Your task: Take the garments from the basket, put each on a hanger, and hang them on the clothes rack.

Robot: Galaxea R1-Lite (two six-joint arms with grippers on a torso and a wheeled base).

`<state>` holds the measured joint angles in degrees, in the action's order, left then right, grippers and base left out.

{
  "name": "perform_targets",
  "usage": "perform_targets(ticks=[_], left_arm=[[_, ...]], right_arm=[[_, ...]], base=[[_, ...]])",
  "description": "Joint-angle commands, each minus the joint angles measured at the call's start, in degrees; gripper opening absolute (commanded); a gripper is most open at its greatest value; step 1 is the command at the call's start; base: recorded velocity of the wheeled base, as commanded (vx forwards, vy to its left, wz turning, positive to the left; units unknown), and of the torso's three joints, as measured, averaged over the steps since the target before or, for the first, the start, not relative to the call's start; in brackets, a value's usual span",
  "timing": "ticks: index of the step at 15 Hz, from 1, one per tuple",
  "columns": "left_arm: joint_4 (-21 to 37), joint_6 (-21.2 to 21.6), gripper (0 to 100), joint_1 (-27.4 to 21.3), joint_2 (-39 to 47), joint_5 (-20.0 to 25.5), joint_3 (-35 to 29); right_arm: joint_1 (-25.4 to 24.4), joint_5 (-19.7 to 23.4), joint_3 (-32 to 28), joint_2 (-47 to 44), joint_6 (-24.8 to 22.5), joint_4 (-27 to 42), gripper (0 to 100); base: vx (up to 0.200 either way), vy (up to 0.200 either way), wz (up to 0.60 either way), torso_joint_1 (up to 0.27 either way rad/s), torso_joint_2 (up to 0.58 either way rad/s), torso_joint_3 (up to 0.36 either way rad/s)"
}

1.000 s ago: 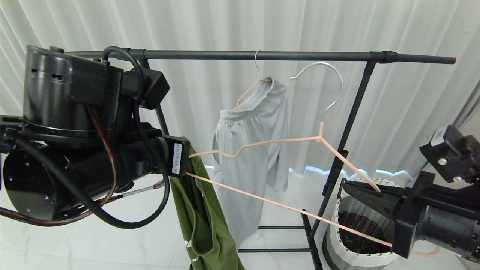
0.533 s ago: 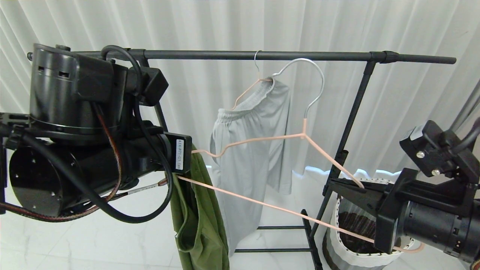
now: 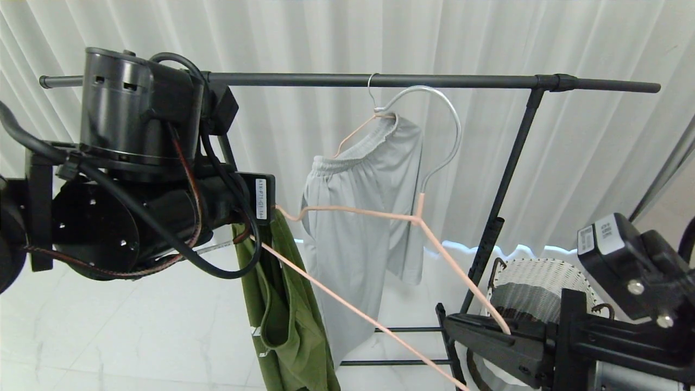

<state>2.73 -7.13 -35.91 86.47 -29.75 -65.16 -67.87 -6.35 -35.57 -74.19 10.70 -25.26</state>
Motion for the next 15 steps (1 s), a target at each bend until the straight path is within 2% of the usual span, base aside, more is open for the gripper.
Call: perform_targets(ticks=[1,4,7,9,13,15], left_arm=[[-0.01,0.01,0,0.23,0.81,0.04,-0.94],[-0.01,-0.08,0,0.23,0.63,0.04,-0.58],[-0.01,-0.08,0,0.85,0.37,-0.05,-0.06],[-0.01,0.01,0,1.64,0.37,-0.14,0.12],[-0.01,-0.08,0,2.25,0.28,-0.4,0.12],[-0.01,-0.08,0,2.25,0.28,-1.98,0.21]], right_arm=[[-2.27,-0.15,0.5,-2.36,0.72,-0.14,0],[-1.92,-0.59,0.5,-7.02,0.72,-4.27,0],[0.45,-6.92,0.42,-10.8,0.72,-8.49,0],[1.24,-8.68,0.5,-10.62,0.81,-8.67,0],[2.91,-8.85,0.42,-10.53,1.34,-8.67,0],[4.06,-9.03,0.5,-10.53,1.34,-8.67,0]], base=[[0.0,0.0,0.0,0.0,0.0,0.0],[0.0,0.0,0.0,0.0,0.0,0.0],[0.0,0.0,0.0,0.0,0.0,0.0],[0.0,0.0,0.0,0.0,0.0,0.0],[0.0,0.0,0.0,0.0,0.0,0.0],[0.0,0.0,0.0,0.0,0.0,0.0]])
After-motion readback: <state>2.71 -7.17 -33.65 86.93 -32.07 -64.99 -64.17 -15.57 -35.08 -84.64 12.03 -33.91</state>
